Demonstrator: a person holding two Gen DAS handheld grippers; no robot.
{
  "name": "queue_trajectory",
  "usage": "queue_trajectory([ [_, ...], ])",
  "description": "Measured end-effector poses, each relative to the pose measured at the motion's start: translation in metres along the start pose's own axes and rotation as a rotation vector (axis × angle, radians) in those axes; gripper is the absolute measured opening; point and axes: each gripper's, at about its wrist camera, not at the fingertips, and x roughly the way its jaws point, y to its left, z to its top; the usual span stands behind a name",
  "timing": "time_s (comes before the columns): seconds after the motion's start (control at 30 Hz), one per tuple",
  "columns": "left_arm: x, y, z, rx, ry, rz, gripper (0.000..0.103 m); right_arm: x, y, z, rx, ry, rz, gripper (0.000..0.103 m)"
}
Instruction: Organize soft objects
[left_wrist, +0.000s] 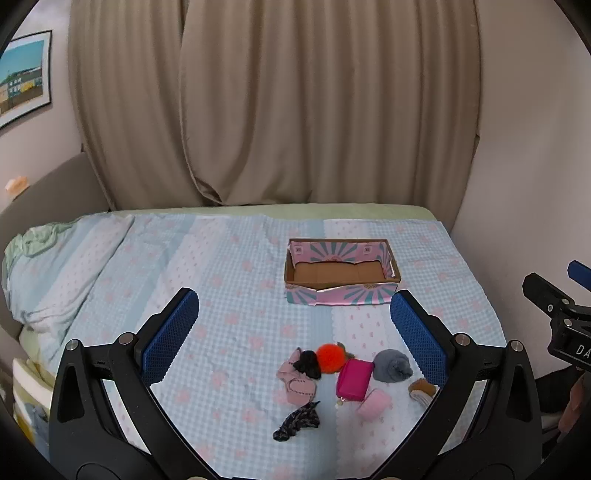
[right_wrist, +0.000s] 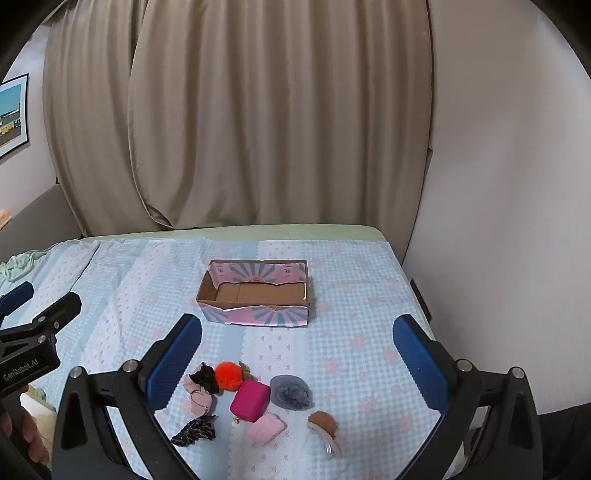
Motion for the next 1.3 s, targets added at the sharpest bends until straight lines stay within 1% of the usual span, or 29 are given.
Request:
queue_trajectory([
  [0.13, -0.008, 0.006, 0.004, -0.007, -0.002, -0.002, 0.103, -0.001, -0.001, 0.002, 0.0, 0.001, 0.007, 0.103],
  [0.27, -0.012, 0.008, 0.004, -0.015, -0.004, -0.007, 0.103, -0.01, 0.002, 0.003, -0.005, -0.021, 0.007, 0.103],
  [0.57, -0.025, 0.012, 0.003, -0.024, -0.034, -0.007, 0.103, -0.017, 0.004, 0.003, -0.008, -0.046, 0.016, 0.103],
  [1.3, -0.03, 0.014, -0.001, -0.027, -0.071, -0.011, 0.103, -0.022, 0.007, 0.004, -0.004, -0.073, 0.029, 0.103],
])
